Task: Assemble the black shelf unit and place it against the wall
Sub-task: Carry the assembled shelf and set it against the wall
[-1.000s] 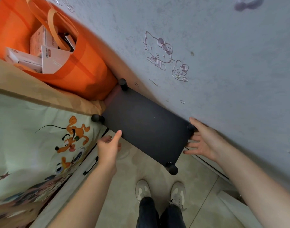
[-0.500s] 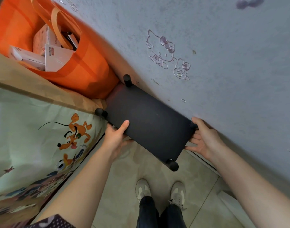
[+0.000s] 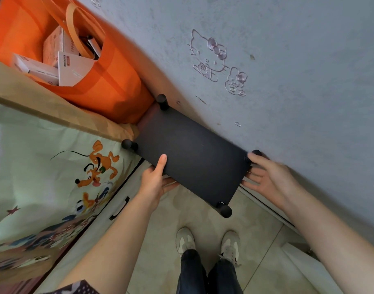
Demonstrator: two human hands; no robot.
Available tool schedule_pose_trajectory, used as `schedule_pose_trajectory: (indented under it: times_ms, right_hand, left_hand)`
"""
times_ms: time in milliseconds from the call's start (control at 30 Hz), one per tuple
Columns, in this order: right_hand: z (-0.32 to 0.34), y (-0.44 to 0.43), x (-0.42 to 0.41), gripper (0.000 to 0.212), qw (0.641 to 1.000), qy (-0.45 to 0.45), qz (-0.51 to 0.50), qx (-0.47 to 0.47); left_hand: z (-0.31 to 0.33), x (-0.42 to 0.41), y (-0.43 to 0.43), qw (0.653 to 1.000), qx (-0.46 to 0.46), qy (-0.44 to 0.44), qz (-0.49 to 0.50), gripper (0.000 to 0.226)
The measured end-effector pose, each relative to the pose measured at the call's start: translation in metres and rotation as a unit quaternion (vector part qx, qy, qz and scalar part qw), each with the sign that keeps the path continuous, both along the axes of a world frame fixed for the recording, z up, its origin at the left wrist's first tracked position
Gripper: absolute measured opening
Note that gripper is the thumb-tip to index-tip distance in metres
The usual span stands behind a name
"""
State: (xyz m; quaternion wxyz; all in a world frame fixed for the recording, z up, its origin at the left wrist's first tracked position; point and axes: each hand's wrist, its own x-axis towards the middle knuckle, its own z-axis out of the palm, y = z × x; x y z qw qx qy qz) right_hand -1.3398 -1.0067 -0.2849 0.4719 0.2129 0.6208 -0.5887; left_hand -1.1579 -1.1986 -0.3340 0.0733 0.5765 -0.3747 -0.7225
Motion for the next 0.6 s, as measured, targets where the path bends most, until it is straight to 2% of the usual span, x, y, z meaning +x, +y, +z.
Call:
schedule_pose_trajectory:
  times_ms: [267,433,600]
  right_hand:
    - [-0.006,0.006,0.008,0.032,0.999,0.012,-0.049,-0.013]
    - [-0.004,0.005,0.0,0.036,1.0,0.007,-0.018,-0.015]
    - [-0.002,0.007,-0.004,0.03,0.999,0.017,0.04,0.004]
  left_hand:
    - [-0.001,0.001,0.003,1.0,-0.002,-0.02,-0.005,0.04]
    - [0.001,0.004,0.005,0.999,0.039,-0.016,-0.012,0.046]
    - [0.004,0.01,0.009,0.999,0.052,0.009,-0.009,0.034]
